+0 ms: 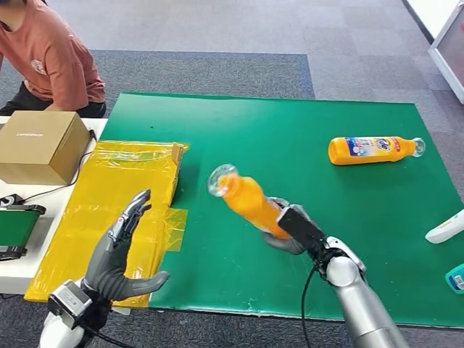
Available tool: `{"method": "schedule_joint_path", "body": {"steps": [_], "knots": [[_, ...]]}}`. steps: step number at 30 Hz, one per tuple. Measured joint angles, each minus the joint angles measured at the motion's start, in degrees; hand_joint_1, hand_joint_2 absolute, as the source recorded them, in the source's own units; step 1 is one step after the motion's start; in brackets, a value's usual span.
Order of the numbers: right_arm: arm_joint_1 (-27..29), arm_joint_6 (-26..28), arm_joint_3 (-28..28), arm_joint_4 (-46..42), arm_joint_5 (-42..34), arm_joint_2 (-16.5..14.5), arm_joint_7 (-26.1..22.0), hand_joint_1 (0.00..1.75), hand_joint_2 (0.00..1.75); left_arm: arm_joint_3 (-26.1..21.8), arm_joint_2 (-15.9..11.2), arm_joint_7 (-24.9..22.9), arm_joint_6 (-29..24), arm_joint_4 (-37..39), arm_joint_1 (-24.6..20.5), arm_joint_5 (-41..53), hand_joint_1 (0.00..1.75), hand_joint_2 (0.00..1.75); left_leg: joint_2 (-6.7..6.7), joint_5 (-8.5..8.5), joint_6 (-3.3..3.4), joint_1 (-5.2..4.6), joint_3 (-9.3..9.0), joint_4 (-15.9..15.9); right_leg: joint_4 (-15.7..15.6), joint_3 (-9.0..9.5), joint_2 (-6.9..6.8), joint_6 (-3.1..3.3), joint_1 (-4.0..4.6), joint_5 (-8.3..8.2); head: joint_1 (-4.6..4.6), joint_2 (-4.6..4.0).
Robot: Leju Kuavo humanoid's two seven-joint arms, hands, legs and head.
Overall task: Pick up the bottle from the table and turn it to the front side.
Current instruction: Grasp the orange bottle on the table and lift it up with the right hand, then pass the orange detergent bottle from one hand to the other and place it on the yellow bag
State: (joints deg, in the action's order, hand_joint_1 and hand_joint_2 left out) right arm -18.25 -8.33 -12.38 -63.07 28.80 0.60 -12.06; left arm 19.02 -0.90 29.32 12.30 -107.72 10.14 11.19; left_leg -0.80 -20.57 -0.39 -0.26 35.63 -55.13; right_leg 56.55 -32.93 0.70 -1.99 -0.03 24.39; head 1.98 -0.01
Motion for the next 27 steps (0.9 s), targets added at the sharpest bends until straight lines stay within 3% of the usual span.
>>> {"method": "schedule_joint_path", "body": {"steps": [4, 8, 17, 24, 27], "knots": [[2.0, -0.8, 2.0, -5.1, -11.9, -0.7, -2.4, 1.75, 1.75, -1.8, 0.1, 0.2, -0.7, 0.5, -0.1, -2.7, 0.00, 1.75, 0.01, 0.00, 0.00, 0.00, 0.00, 0.0, 0.0, -0.01, 0.01, 0.00, 0.00, 0.00, -0.01, 0.00], [4.6, 1.6, 1.7, -11.3, -15.9, -1.8, -4.0, 1.75, 1.75, -4.1, 0.7, -0.5, -0.5, 1.1, -0.8, -6.8, 0.00, 1.75, 0.01, 0.00, 0.00, 0.00, 0.01, 0.0, 0.0, -0.03, 0.01, 0.00, 0.00, 0.00, 0.01, 0.01], [9.2, 15.4, -8.3, -19.5, 7.6, -2.4, -5.6, 1.75, 1.75, -5.6, 3.4, -6.1, 4.2, 1.5, -2.1, -17.2, 0.00, 1.75, 0.02, -0.03, -0.02, 0.00, 0.01, 0.0, 0.0, -0.05, 0.01, 0.03, 0.00, 0.04, 0.01, 0.00], [10.3, 17.2, -13.7, -19.8, 10.9, -2.5, -5.7, 1.75, 1.75, -3.9, 4.0, -7.2, 5.8, 1.5, -2.7, -18.7, 0.00, 1.75, 0.02, -0.03, -0.02, 0.00, 0.01, 0.0, 0.0, -0.05, 0.01, 0.03, 0.00, 0.04, 0.00, 0.01], [10.2, 17.9, -15.3, -19.5, 13.7, -2.6, -5.8, 1.75, 1.75, -2.4, 3.8, -8.3, 9.0, 1.7, -3.6, -20.6, 0.00, 1.75, 0.02, -0.03, -0.02, 0.00, 0.01, 0.0, 0.0, -0.05, 0.01, 0.03, 0.00, 0.04, 0.00, 0.01]]}}
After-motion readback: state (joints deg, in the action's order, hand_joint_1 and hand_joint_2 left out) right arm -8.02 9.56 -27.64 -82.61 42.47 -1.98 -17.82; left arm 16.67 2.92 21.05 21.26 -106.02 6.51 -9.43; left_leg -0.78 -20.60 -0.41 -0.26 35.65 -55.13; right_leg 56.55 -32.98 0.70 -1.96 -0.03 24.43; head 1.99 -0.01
